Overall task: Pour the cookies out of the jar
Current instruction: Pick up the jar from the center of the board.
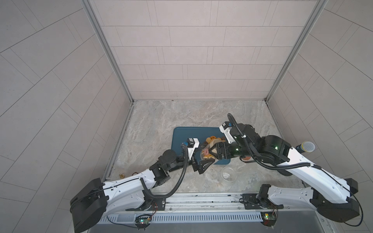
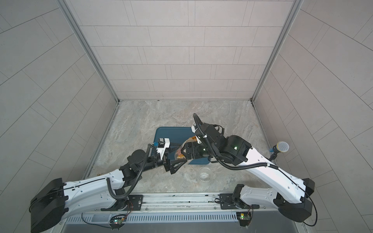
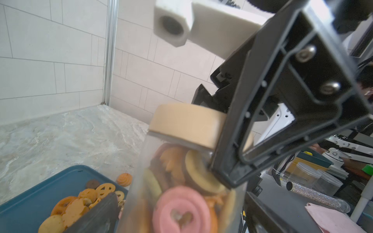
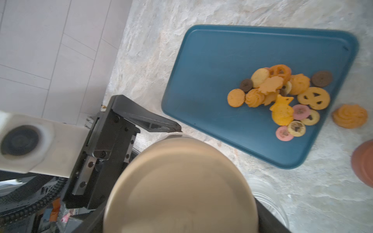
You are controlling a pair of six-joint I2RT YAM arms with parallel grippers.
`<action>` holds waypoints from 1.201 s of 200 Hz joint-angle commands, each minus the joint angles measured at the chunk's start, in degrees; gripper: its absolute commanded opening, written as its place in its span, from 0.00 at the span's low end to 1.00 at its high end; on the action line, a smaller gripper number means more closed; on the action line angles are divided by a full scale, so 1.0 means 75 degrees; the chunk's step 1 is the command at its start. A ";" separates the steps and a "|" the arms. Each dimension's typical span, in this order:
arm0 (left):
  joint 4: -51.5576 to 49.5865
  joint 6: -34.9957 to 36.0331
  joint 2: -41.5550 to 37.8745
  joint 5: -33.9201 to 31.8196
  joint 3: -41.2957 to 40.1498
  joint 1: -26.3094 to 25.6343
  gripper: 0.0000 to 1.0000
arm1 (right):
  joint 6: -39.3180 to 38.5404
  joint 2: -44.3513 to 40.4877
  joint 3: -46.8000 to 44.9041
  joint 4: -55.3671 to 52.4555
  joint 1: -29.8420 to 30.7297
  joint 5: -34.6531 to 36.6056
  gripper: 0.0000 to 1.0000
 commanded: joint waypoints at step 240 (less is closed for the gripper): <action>0.1071 -0.0229 -0.0127 -0.0372 -0.0631 -0.0005 0.00 | 0.1202 -0.0040 -0.0795 0.2797 -0.0644 -0.1699 0.14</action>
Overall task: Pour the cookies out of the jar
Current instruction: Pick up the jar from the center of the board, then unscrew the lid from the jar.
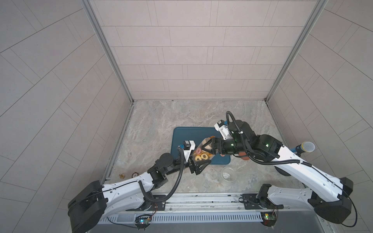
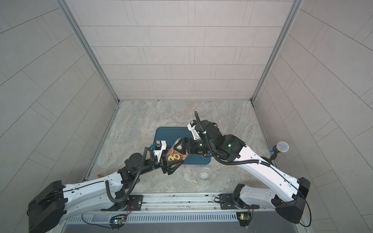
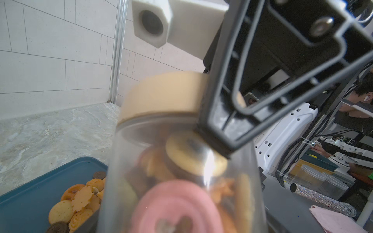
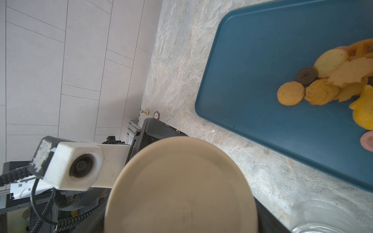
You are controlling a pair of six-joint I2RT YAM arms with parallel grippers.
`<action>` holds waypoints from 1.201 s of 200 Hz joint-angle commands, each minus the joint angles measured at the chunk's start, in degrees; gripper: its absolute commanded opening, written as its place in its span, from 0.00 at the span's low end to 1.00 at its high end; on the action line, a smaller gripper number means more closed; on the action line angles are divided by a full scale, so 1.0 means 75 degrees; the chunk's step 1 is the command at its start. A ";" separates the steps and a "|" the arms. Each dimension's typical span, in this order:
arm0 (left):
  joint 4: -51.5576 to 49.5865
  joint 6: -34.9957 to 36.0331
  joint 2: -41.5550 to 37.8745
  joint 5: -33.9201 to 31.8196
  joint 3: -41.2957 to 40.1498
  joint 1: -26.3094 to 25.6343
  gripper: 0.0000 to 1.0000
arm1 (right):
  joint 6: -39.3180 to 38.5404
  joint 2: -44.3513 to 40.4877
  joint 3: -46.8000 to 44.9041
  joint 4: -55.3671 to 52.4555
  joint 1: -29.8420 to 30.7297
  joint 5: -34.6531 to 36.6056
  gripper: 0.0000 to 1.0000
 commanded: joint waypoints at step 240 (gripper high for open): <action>0.0886 -0.0071 -0.0632 -0.1313 -0.0483 -0.0043 0.00 | 0.2160 0.0267 -0.0962 0.2948 0.0582 0.1932 0.99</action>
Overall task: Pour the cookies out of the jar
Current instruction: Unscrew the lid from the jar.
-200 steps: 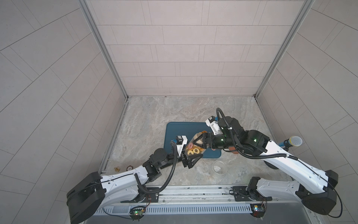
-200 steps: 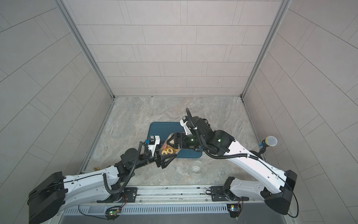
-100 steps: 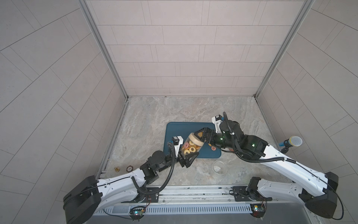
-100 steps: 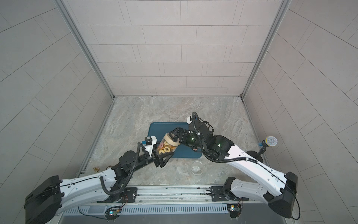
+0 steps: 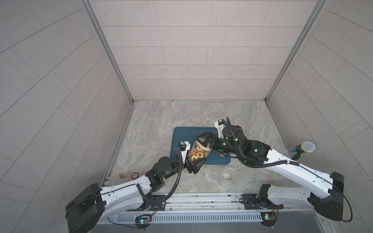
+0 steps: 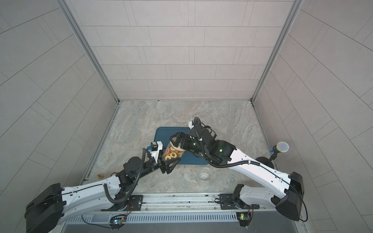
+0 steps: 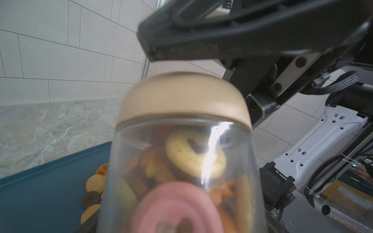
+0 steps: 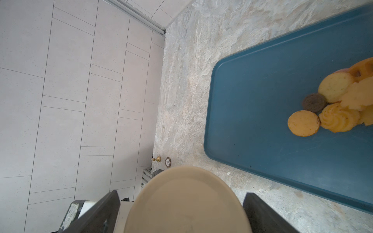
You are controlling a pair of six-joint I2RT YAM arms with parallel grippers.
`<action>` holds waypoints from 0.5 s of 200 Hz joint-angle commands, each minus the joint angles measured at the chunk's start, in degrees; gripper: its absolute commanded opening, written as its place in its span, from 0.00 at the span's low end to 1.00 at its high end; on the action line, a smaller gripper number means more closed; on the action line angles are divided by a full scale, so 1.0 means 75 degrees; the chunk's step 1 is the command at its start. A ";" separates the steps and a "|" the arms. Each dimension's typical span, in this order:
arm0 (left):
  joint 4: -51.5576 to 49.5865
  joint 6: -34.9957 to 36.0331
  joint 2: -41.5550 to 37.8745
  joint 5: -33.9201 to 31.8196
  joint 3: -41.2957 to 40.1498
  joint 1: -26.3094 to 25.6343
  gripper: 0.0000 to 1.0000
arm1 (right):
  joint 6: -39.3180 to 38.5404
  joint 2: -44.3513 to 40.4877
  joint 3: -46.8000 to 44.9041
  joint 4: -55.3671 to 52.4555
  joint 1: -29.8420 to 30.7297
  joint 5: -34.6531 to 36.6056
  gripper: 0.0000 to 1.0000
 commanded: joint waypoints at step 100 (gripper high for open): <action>0.0941 0.0099 -0.0186 -0.0243 0.0117 0.0008 0.00 | 0.0114 0.0279 0.0328 0.0074 0.0149 -0.0105 0.93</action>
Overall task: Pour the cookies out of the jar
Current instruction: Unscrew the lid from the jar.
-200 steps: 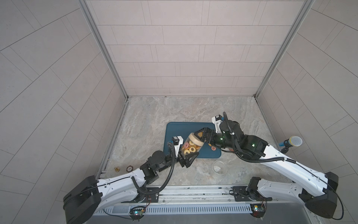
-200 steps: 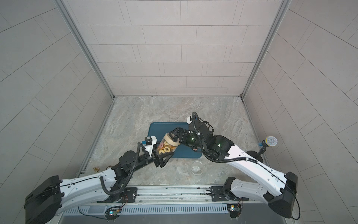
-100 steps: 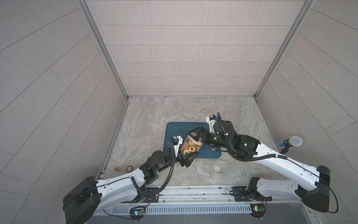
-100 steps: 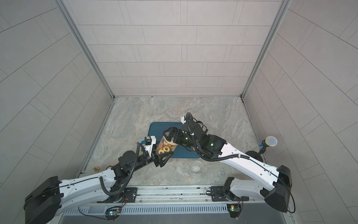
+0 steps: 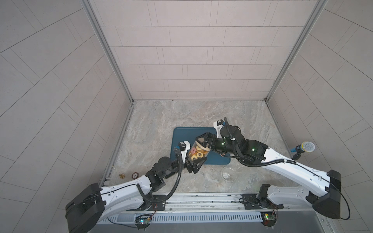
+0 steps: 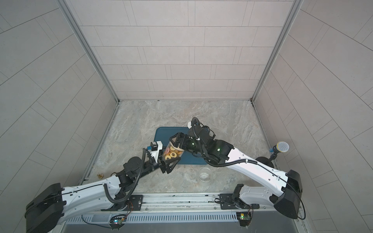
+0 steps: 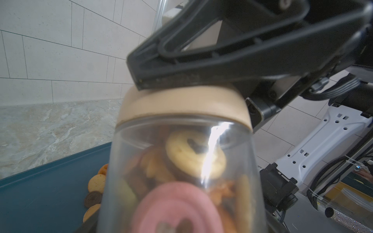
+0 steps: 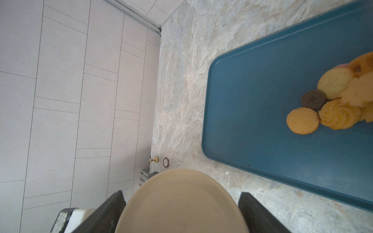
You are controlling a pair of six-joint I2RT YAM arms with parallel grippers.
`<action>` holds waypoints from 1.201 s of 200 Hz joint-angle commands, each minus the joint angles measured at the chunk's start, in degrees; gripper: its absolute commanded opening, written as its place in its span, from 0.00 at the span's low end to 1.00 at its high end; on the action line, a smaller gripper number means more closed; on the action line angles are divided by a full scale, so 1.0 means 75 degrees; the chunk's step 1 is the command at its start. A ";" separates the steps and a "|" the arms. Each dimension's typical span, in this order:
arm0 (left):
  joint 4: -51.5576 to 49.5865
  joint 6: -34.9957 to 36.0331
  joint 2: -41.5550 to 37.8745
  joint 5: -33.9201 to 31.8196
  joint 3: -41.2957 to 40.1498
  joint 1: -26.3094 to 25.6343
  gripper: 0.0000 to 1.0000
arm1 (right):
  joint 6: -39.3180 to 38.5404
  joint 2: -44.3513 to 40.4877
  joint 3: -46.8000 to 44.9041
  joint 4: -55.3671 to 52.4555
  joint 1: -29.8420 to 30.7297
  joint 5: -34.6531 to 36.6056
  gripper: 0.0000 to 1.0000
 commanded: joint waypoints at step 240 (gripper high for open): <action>0.3447 -0.3139 0.0294 0.2279 0.0067 0.1270 0.00 | -0.1411 -0.0473 -0.1137 0.3217 -0.0855 -0.3173 0.00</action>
